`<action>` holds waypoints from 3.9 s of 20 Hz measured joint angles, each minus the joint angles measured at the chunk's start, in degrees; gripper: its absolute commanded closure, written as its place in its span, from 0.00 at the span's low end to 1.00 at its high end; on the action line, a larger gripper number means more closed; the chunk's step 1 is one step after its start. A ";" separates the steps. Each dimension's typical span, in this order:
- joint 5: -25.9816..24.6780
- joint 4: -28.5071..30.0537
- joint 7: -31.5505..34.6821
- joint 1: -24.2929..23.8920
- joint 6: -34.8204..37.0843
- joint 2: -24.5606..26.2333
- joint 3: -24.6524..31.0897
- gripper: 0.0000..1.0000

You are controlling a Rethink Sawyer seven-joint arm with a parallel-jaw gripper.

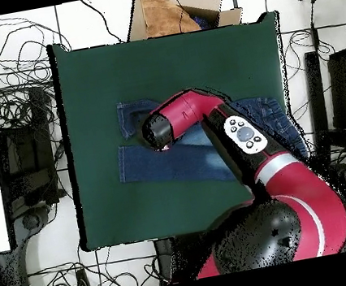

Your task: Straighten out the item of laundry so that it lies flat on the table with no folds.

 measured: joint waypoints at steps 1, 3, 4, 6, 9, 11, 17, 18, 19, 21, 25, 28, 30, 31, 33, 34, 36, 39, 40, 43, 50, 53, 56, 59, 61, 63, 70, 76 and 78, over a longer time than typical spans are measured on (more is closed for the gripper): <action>0.00 0.00 0.00 0.08 0.00 0.05 0.00 1.00; 0.00 -0.04 0.00 0.32 0.00 0.41 -0.01 1.00; 0.00 -0.09 0.00 0.38 0.00 0.59 -0.02 1.00; 0.00 -0.29 0.00 0.49 -0.01 1.13 -0.02 1.00; 0.00 -0.77 0.00 0.56 0.00 1.88 -0.05 1.00; 0.05 -1.04 0.00 0.55 0.05 2.05 -0.06 1.00; 0.04 -1.24 0.00 0.83 0.26 2.05 -0.22 1.00; 0.04 -1.34 0.00 0.94 0.42 2.05 -0.26 1.00; 0.04 -1.42 0.00 1.02 0.55 2.05 -0.28 1.00; 0.02 -1.60 0.00 1.22 0.83 2.07 -0.35 1.00; 0.01 -2.24 0.00 1.91 1.70 2.10 -0.64 1.00; 0.05 -2.53 0.00 2.30 2.58 2.12 -0.77 0.00; 0.06 -2.53 0.00 2.39 2.98 2.12 -0.76 0.00; 0.04 -2.62 0.00 2.50 3.34 2.12 -0.75 0.00; 0.02 -2.81 0.00 2.65 3.62 2.15 -0.77 0.00; 0.02 -2.83 0.00 2.68 3.69 2.17 -0.77 0.00; 0.04 -2.85 0.00 2.67 3.72 2.17 -0.77 0.00; 0.04 -2.85 0.00 2.67 3.72 2.17 -0.77 0.00; 0.04 -2.85 0.00 2.67 3.72 2.18 -0.77 0.00; 0.04 -2.85 0.00 2.65 3.71 2.18 -0.76 0.00; 0.04 -2.38 0.00 1.73 3.63 1.94 -0.39 0.00; 0.04 -1.90 0.00 0.35 3.65 1.38 -0.05 0.00; 0.02 -1.37 0.00 -1.44 3.53 0.30 0.06 0.00; 0.02 -0.70 0.00 -2.94 3.04 -0.72 0.20 0.00; 0.05 0.09 0.00 -4.56 2.31 -1.82 0.48 0.00; 0.05 0.46 0.00 -5.67 1.52 -2.57 0.69 0.00; 0.25 1.58 0.00 -8.82 -2.74 -5.45 2.10 0.00; 1.17 1.73 0.00 -9.17 -4.35 -7.42 3.65 0.00; 1.73 1.73 0.00 -9.11 -4.36 -7.59 3.84 0.00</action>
